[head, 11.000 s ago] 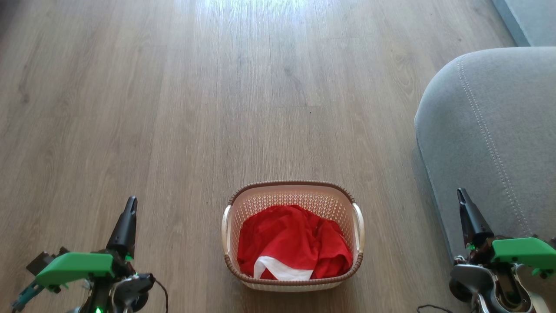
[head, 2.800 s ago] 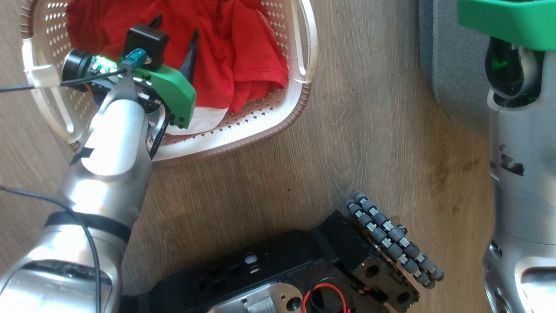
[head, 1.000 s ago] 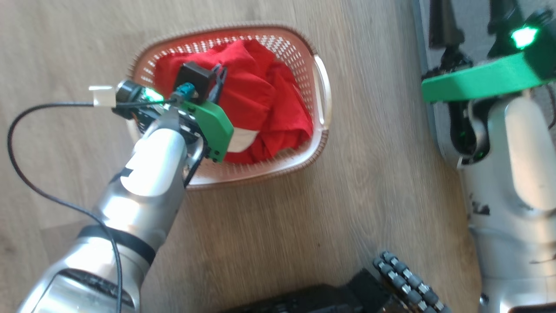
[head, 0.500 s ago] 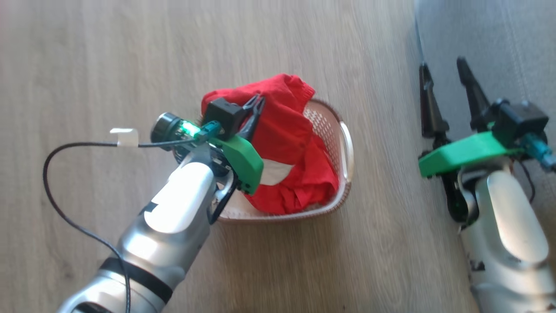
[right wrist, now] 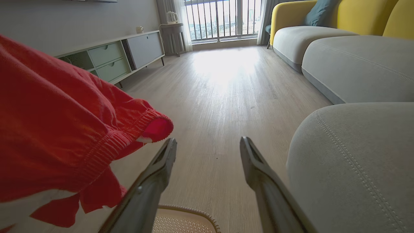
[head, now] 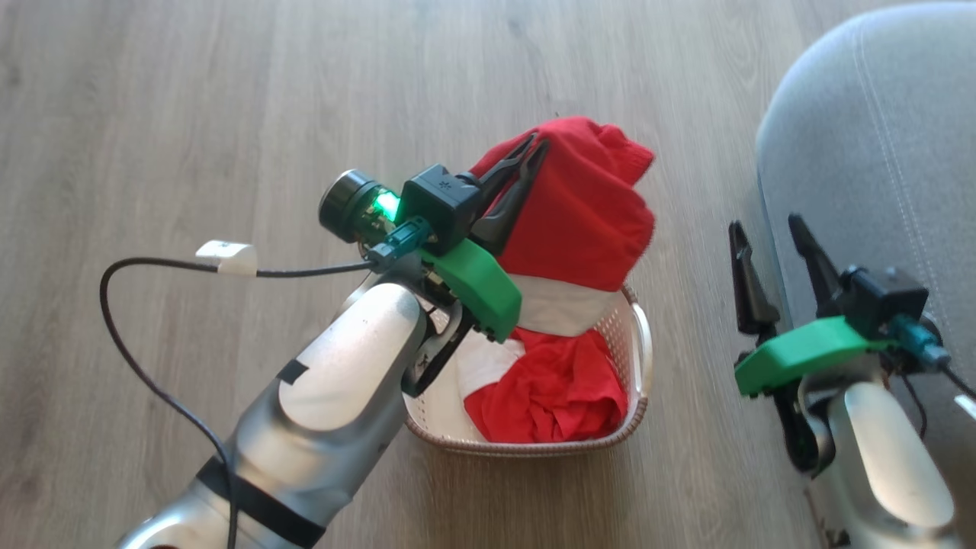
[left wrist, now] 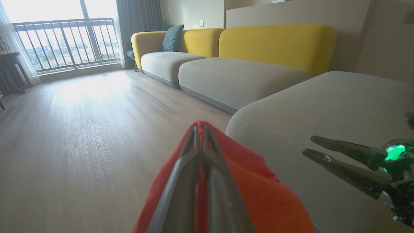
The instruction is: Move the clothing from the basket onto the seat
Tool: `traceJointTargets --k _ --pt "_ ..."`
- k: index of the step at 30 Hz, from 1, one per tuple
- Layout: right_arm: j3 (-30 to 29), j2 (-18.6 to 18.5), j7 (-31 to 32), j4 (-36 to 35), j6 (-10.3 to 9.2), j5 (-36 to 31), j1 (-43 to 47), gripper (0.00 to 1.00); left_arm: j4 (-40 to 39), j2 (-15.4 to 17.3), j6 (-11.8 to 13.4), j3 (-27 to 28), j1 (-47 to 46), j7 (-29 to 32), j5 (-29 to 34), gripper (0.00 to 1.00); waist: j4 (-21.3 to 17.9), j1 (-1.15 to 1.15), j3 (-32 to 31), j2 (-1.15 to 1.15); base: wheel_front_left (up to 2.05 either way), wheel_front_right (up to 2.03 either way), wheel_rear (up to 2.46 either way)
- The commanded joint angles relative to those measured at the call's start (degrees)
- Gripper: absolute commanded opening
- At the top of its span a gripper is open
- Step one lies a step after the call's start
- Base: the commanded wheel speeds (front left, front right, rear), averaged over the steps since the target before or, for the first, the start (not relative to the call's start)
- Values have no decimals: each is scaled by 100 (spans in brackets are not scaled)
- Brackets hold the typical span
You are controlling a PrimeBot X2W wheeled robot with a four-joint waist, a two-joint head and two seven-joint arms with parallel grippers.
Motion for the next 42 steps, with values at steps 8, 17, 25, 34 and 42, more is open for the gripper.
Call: traceJointTargets --k 8,17,25,34,42 --pt "118 19 -37 -78 -1 20 283 100 -822 57 100 100 -318 -70 61 0 212 1 -423 0 0 0 0" --pt "212 55 -37 -580 -1 253 169 100 -881 57 123 52 -285 -70 83 0 188 1 -417 0 0 0 0" --pt "1393 -433 -37 -2000 -1 909 -73 100 -889 57 121 -10 -270 -70 75 0 185 1 -333 0 0 0 0" --pt "3477 -1293 -37 -848 -1 1625 -867 100 -977 57 143 -215 -271 -70 -57 0 309 1 -342 0 0 0 0" --pt "4262 -1173 -37 146 -1 1741 -1827 100 -1038 57 183 -448 -236 -70 -211 0 496 1 -294 0 0 0 0"
